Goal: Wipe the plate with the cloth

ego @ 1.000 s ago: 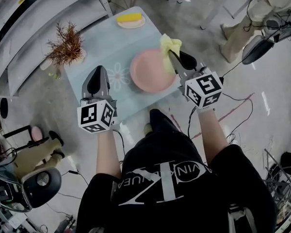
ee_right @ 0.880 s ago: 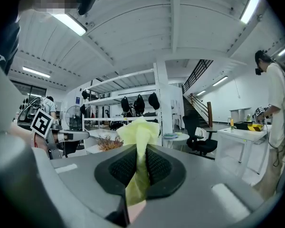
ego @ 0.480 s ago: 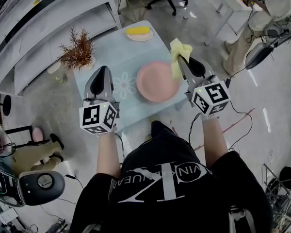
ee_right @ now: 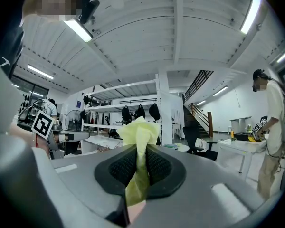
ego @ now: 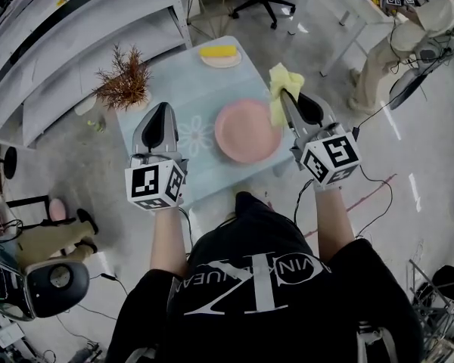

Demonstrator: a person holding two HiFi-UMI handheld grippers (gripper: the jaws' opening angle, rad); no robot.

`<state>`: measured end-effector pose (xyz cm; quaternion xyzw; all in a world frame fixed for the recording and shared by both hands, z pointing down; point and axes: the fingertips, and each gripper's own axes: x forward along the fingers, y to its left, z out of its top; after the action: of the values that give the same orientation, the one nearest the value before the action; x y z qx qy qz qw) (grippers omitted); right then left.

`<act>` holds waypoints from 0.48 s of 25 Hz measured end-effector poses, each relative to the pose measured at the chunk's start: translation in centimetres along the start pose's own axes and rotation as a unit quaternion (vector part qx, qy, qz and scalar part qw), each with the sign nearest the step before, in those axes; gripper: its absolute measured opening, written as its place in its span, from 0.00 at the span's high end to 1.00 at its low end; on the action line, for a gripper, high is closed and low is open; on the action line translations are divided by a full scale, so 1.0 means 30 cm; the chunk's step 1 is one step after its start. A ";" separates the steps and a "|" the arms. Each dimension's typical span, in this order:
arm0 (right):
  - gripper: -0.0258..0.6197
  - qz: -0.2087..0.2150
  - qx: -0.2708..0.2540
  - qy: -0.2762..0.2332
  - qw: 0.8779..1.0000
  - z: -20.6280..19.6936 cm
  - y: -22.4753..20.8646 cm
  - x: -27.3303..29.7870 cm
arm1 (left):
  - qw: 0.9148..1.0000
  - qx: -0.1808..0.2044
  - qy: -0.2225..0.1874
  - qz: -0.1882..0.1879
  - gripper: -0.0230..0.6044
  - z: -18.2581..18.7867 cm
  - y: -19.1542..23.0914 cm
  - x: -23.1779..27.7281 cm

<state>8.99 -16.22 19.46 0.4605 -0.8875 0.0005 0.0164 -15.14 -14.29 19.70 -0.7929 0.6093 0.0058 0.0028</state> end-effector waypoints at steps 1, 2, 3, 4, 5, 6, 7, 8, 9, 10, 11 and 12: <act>0.90 0.000 0.001 0.000 1.000 -0.001 -0.001 0.002 | 1.000 0.000 0.000 0.000 0.96 0.001 0.001 0.003; 0.90 0.000 0.002 0.001 1.000 -0.003 -0.003 0.004 | 1.000 0.000 0.000 0.001 0.96 0.001 0.003 0.006; 0.90 0.000 0.003 0.001 1.000 -0.006 -0.006 0.006 | 1.000 0.000 0.000 0.002 0.96 0.001 0.004 0.009; 0.90 0.000 0.004 0.002 1.000 -0.011 -0.009 0.008 | 1.000 0.000 0.000 0.003 0.96 -0.001 0.005 0.011; 0.90 0.000 0.005 0.002 1.000 -0.016 -0.013 0.010 | 1.000 0.001 0.000 0.003 0.96 -0.004 0.005 0.015; 0.90 -0.001 0.006 0.003 1.000 -0.022 -0.016 0.013 | 1.000 0.001 0.000 0.004 0.96 -0.007 0.006 0.018; 0.90 -0.001 0.007 0.004 1.000 -0.027 -0.019 0.016 | 1.000 0.001 0.001 0.004 0.96 -0.010 0.008 0.021; 0.90 -0.001 0.008 0.005 1.000 -0.031 -0.020 0.020 | 1.000 0.001 0.002 0.005 0.96 -0.013 0.011 0.025; 0.90 -0.001 0.009 0.006 1.000 -0.034 -0.021 0.025 | 1.000 0.001 0.002 0.005 0.96 -0.015 0.015 0.029; 0.90 -0.001 0.010 0.007 1.000 -0.036 -0.022 0.031 | 1.000 0.000 0.003 0.005 0.96 -0.016 0.019 0.033; 0.90 -0.001 0.011 0.008 1.000 -0.038 -0.022 0.038 | 1.000 0.000 0.004 0.006 0.96 -0.017 0.024 0.037; 0.90 -0.001 0.012 0.008 1.000 -0.040 -0.022 0.045 | 1.000 0.000 0.004 0.006 0.96 -0.017 0.030 0.041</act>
<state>8.80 -17.69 20.68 0.4612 -0.8870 0.0151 0.0184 -15.68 -15.72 20.21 -0.7892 0.6141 0.0026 0.0003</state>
